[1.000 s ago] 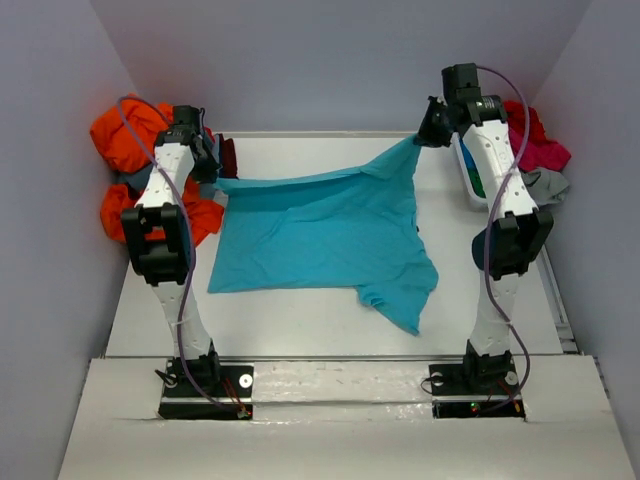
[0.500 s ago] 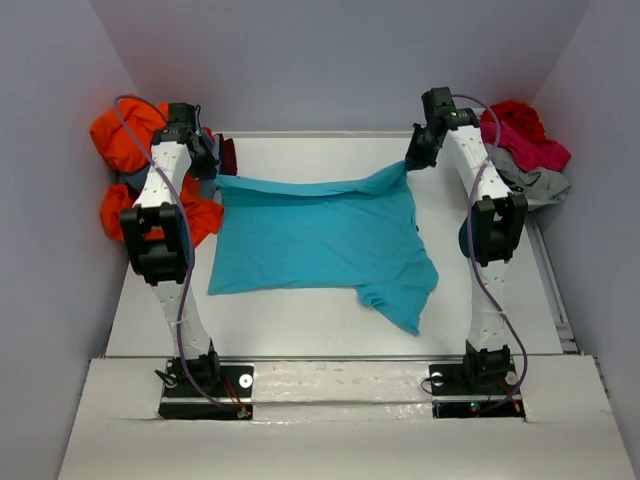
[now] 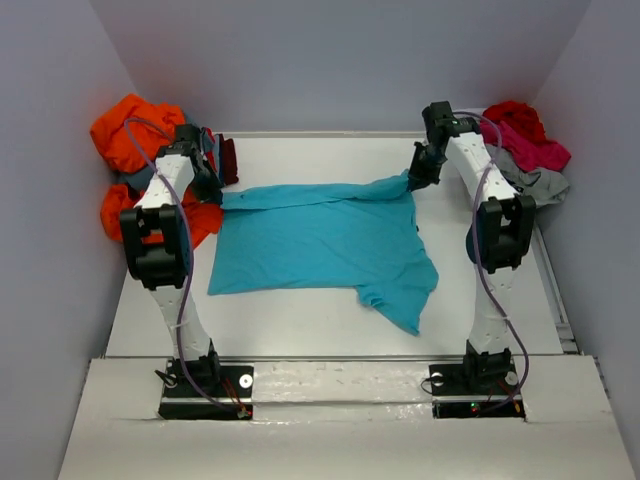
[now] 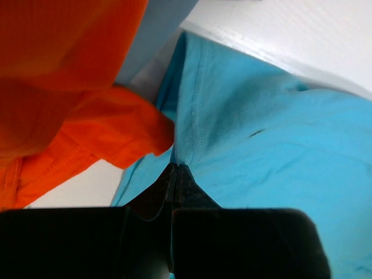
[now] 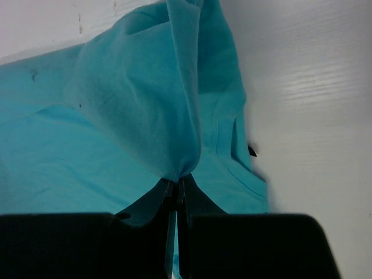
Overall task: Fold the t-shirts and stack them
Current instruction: Fold the flattened T-shirt at the center of the board.
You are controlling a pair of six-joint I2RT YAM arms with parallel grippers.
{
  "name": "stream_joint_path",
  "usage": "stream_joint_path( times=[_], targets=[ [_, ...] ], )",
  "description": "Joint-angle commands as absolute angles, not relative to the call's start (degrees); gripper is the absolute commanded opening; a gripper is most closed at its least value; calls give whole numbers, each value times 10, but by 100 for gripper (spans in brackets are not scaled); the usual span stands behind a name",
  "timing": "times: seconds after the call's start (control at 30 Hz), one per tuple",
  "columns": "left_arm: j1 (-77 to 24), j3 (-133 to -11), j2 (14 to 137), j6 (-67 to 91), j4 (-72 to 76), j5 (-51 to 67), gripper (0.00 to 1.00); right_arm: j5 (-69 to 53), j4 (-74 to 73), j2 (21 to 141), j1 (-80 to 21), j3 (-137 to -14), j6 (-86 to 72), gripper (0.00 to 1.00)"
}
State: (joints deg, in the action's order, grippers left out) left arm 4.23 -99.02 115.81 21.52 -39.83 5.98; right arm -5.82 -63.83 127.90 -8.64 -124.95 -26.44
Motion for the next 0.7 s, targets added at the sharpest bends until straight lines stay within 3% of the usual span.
stream_joint_path(
  times=[0.0,0.13,0.43,0.67],
  targets=[
    [45,-950,1078,209,-410,70,6,-62,-643,1195,-83,-1190,-263,7],
    [50,-941,1066,211,-411,72,6,-47,-642,1158,-83,-1143,-260,7],
    [55,-974,1052,210,-433,77,6,-48,-682,1151,-83,-1187,-257,7],
    [66,-936,1043,209,-430,79,6,-54,-689,1135,-83,-1144,-250,7]
  ],
)
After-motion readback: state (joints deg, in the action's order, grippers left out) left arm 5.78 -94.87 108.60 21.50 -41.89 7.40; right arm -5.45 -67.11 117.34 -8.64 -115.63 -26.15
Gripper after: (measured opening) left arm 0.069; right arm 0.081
